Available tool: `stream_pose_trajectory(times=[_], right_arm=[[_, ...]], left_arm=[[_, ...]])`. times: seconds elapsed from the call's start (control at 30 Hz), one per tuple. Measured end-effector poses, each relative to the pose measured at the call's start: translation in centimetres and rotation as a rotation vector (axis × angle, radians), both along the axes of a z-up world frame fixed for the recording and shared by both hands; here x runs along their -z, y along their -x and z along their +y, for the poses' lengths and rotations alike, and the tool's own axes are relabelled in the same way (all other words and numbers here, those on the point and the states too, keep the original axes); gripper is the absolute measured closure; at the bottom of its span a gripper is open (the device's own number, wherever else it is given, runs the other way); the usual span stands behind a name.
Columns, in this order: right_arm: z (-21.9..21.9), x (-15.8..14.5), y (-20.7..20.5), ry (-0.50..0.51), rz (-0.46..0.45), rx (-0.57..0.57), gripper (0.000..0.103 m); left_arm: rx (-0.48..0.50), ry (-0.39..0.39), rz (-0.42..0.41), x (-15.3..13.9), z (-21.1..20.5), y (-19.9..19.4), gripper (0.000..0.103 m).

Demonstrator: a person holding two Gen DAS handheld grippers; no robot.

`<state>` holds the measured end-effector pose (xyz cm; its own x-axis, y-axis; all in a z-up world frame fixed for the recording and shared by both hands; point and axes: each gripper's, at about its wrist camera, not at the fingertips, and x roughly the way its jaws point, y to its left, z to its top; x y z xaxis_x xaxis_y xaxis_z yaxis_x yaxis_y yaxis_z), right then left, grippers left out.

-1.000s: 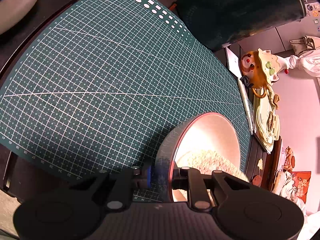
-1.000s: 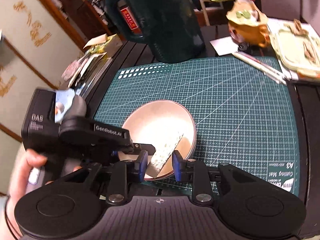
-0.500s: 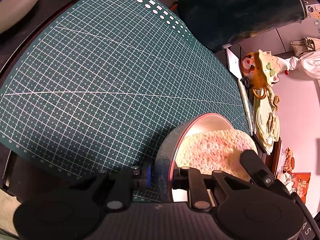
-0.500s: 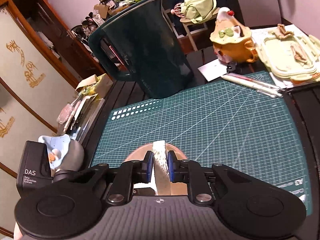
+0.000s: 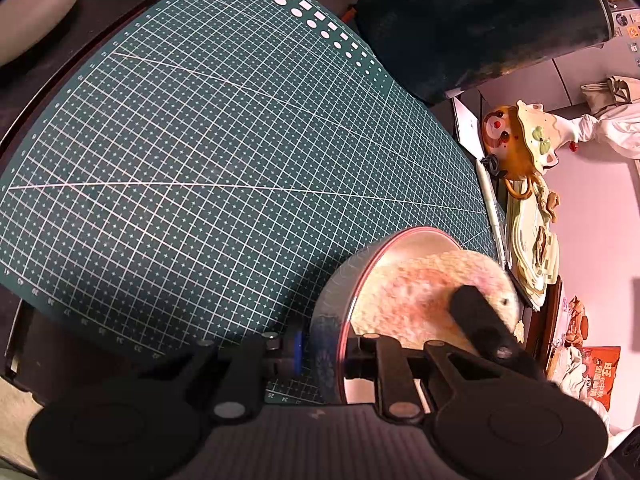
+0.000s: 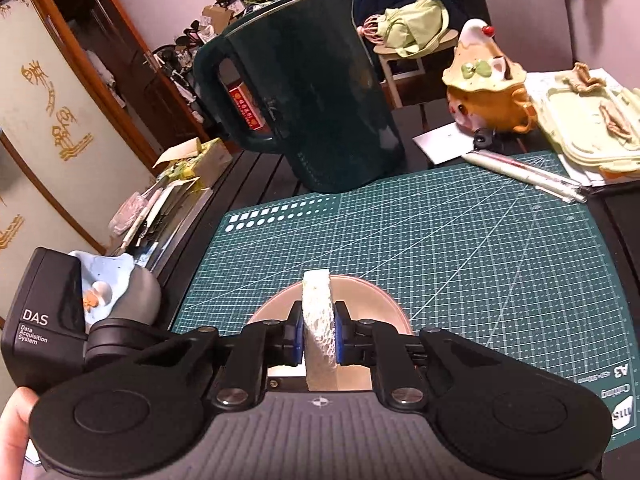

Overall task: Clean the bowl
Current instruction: 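Rub the cream sponge around the bowl's inner wall with the right gripper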

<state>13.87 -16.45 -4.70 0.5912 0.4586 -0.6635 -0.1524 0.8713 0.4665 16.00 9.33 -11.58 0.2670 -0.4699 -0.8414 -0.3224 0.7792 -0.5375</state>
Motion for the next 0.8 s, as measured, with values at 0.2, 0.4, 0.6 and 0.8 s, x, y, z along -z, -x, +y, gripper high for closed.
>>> stream_pose_trajectory(times=[0.2, 0.4, 0.6, 0.8], right_arm=[[0.4, -0.1, 0.3, 0.042, 0.007, -0.021, 0.090], [2.1, -0.6, 1.3, 0.273, -0.080, -0.050, 0.091], [1.3, -2.5, 1.9, 0.305, -0.155, -0.018, 0.091], [0.4, -1.0, 0.8, 0.126, -0.043, -0.023, 0.091]], left_arm=[[0.001, -0.007, -0.001, 0.0, 0.0, 0.1, 0.089], [-0.005, 0.002, 0.001, 0.1, 0.0, 0.3, 0.085], [-0.001, 0.000, -0.002, 0.5, 0.7, 0.4, 0.086], [-0.002, -0.001, -0.001, 0.2, 0.1, 0.2, 0.086]])
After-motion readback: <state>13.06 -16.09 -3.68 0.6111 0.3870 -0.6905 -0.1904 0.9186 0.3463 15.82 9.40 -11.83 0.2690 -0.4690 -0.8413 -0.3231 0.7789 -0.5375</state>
